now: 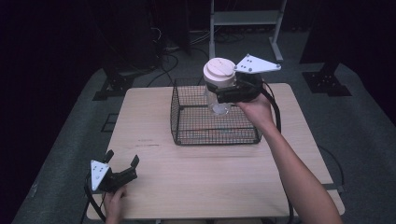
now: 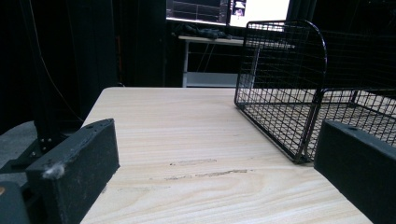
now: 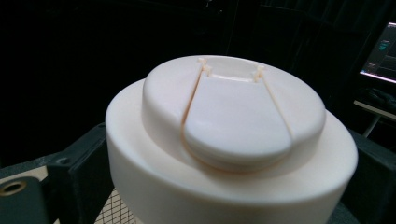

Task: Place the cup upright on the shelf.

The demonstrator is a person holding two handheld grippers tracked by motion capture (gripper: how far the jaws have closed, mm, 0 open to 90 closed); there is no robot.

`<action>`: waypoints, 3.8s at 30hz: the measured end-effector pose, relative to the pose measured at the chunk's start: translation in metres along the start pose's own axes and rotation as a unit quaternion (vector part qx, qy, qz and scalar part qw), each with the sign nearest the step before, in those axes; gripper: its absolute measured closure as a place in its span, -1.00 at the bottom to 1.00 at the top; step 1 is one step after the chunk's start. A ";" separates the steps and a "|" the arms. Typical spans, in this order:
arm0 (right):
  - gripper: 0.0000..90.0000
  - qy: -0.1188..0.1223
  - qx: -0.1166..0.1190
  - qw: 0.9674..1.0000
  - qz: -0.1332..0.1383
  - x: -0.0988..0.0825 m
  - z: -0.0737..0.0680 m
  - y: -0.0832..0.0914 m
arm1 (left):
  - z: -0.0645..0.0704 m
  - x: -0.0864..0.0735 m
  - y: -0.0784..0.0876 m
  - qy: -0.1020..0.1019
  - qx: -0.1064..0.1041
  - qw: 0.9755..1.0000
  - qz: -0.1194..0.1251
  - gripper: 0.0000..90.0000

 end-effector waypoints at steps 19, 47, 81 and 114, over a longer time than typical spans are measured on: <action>-0.90 -0.013 -0.006 1.000 -0.004 -0.024 0.012 -0.037 | 0.000 0.000 0.000 0.000 -0.002 1.000 0.000 -1.00; -0.90 -0.029 -0.013 0.999 -0.034 -0.074 0.028 -0.073 | 0.000 0.000 0.000 0.002 -0.003 1.000 0.002 -1.00; -0.90 -0.039 0.002 0.996 -0.083 -0.139 0.021 -0.101 | -0.001 0.001 0.001 0.006 -0.006 1.000 0.004 -1.00; -0.92 -0.020 0.005 0.994 -0.111 -0.160 0.021 -0.100 | 0.000 0.000 0.001 0.003 -0.004 1.000 0.002 -1.00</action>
Point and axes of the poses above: each handheld gripper's, and its own axes: y roughly backward along the jaws, x roughly out of its top, z roughly to its right, the point moved 9 cm from there along -y, roughly forward along the jaws, and after that the axes turned 3 degrees about y, right-handed, at the moved point
